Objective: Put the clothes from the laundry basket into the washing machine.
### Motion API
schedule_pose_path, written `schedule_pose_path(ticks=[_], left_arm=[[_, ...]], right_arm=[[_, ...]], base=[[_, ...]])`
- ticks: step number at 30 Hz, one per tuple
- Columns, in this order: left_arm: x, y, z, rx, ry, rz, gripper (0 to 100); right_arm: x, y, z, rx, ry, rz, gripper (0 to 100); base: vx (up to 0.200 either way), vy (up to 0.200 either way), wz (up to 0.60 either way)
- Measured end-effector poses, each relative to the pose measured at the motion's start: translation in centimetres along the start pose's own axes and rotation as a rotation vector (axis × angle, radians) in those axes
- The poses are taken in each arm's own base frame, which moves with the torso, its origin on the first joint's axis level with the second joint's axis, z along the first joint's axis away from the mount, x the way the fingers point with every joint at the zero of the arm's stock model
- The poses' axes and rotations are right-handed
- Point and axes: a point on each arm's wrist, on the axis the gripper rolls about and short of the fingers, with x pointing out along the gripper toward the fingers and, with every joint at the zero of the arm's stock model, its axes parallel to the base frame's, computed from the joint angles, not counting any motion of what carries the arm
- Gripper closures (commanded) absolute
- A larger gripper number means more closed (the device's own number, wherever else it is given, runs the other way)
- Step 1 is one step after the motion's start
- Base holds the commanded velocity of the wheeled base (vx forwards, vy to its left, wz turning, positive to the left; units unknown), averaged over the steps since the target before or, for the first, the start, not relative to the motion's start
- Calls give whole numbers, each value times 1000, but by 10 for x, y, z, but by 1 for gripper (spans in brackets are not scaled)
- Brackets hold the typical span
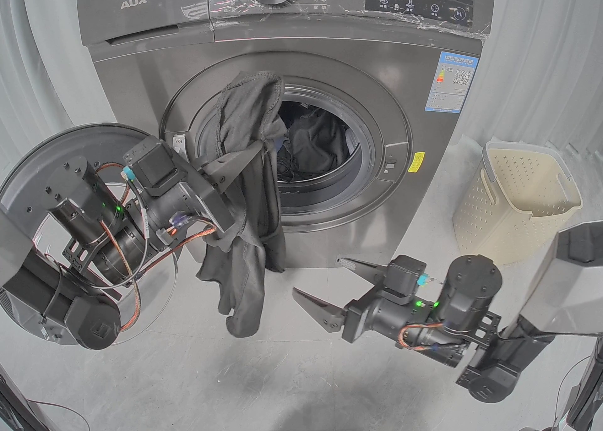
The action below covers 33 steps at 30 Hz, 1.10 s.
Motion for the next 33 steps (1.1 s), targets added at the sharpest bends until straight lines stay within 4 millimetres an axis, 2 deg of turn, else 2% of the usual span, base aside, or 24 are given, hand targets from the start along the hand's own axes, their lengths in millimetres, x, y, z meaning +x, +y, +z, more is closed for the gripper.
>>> schedule_pose_path(ticks=[3, 7, 12, 18, 23, 28, 33], left_arm=[[0, -1, 2, 2, -6, -2, 100], [-1, -2, 6, 4, -17, -4, 100], [-1, -2, 9, 6, -24, -6, 100], [-2, -3, 9, 7, -22, -7, 100], [-2, -3, 9, 8, -23, -7, 100], [-2, -3, 9, 7, -21, -7, 100], [-2, -3, 9, 7, -21, -7, 100]], right_arm=[[23, -2, -4, -11, -28, 5, 0], [51, -15, -11, -30, -56, -14, 0], [76, -33, -19, -54, -77, -45, 0], [84, -38, -29, -63, -64, -54, 0], [86, -32, -34, -62, -53, -46, 0], [86, -26, -33, -60, -57, -50, 0], [84, -28, -28, -54, -68, -56, 0]], base=[[0, 0, 0], [0, 0, 0], [0, 0, 0], [0, 0, 0], [0, 0, 0], [0, 0, 0], [0, 0, 0]])
